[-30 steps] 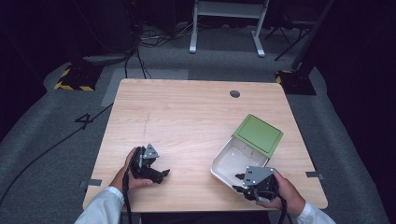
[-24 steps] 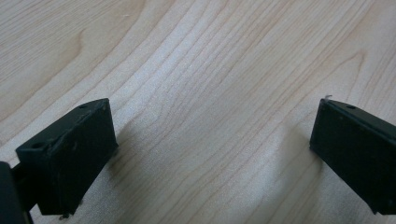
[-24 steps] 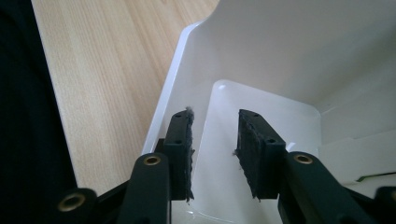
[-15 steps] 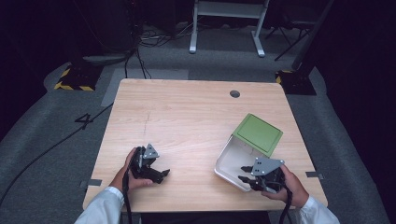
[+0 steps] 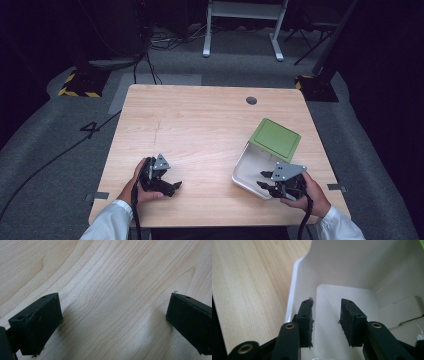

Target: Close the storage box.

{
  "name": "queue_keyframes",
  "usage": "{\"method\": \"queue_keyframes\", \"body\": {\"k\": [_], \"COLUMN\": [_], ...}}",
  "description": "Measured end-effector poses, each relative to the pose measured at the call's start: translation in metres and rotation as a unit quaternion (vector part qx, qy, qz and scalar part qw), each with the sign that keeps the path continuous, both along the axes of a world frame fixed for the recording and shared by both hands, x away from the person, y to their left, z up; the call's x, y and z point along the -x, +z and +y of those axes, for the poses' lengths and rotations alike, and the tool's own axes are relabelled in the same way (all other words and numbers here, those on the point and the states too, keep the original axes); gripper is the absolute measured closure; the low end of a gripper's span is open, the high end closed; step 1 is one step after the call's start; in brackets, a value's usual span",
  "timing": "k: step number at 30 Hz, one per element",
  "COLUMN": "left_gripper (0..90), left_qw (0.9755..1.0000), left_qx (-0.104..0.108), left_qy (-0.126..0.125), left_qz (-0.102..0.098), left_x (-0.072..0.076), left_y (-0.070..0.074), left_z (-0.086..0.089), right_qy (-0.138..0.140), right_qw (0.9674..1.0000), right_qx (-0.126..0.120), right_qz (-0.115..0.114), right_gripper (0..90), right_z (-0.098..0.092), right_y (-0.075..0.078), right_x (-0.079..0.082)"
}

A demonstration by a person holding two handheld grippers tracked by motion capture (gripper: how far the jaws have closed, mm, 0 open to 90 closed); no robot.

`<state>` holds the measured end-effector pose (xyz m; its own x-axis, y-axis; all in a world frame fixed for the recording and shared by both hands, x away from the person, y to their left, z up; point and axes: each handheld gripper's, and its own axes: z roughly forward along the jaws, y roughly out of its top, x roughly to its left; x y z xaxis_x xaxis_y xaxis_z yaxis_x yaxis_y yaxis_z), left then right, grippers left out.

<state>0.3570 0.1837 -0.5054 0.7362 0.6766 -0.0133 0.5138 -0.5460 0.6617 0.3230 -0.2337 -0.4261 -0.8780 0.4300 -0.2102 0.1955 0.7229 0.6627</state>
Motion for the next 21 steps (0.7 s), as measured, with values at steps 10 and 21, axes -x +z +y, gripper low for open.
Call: {"method": "queue_keyframes", "body": {"k": [10, 21], "left_gripper": [0.5, 0.5], "left_qw": [1.0000, 1.0000], "left_qx": [0.000, 0.000], "left_qy": [0.000, 0.000], "left_qz": [0.000, 0.000], "left_x": [0.000, 0.000], "left_y": [0.000, 0.000], "left_z": [0.000, 0.000], "right_qy": [0.045, 0.051], "right_qw": [0.9987, 0.9980], "right_qx": [0.000, 0.006], "right_qz": [0.025, 0.037], "right_gripper": [57.6, 53.4], "right_z": [0.025, 0.050], "right_y": [0.006, 0.011], "right_x": [0.013, 0.018]}}
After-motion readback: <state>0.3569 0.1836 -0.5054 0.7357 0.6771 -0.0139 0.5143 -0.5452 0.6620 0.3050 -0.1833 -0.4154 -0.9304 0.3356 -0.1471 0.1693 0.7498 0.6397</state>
